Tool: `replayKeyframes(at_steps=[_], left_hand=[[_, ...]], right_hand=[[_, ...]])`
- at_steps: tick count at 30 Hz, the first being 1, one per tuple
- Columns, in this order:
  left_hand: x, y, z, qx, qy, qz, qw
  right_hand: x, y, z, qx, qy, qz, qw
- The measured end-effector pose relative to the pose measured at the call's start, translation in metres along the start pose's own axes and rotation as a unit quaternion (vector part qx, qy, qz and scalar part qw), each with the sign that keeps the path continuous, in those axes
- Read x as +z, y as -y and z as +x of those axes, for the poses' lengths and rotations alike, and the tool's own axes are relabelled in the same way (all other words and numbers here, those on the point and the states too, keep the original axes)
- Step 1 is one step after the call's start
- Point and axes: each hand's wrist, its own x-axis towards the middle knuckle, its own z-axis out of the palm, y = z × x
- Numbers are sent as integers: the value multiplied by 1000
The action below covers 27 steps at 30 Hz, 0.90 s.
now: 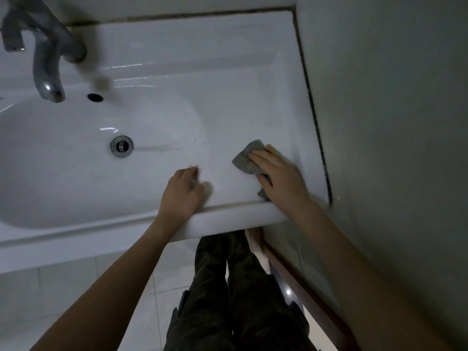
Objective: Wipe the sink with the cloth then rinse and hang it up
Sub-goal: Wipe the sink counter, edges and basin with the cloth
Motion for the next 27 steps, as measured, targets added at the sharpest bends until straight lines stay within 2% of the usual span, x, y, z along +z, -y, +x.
replayKeyframes(at_steps=[3,7,11,14,17,20,22,24,26,27], left_hand=[[0,0,0,11,2,12,1000],[-1,0,0,25,0,26,999],[-5,-4,-4,16,5,18,1000],[-7,-5,-4,11,19,25,999],[-7,-6,-6,28,35,36,998],[-6,-7,-7,51,54,47,996],[-3,-4,-5,68,57,67,994],[1,-1,-3,76,57,78,992],[3,-1,-3,72,56,76,993],[3,-1,-3,73,56,76,993]], right_hand=[[20,16,33,-43,34,-71,996],[37,21,90,-69,9,-103,992],[22,3,133,27,-61,-73,995],[29,10,119,78,-99,-39,991],[46,33,72,-3,-48,-43,998],[34,16,65,-111,14,-44,993],[21,-10,87,-72,-21,-46,996],[6,-33,117,18,-83,-40,996],[7,-29,142,84,-117,-41,989],[14,-16,151,82,-125,-43,988]])
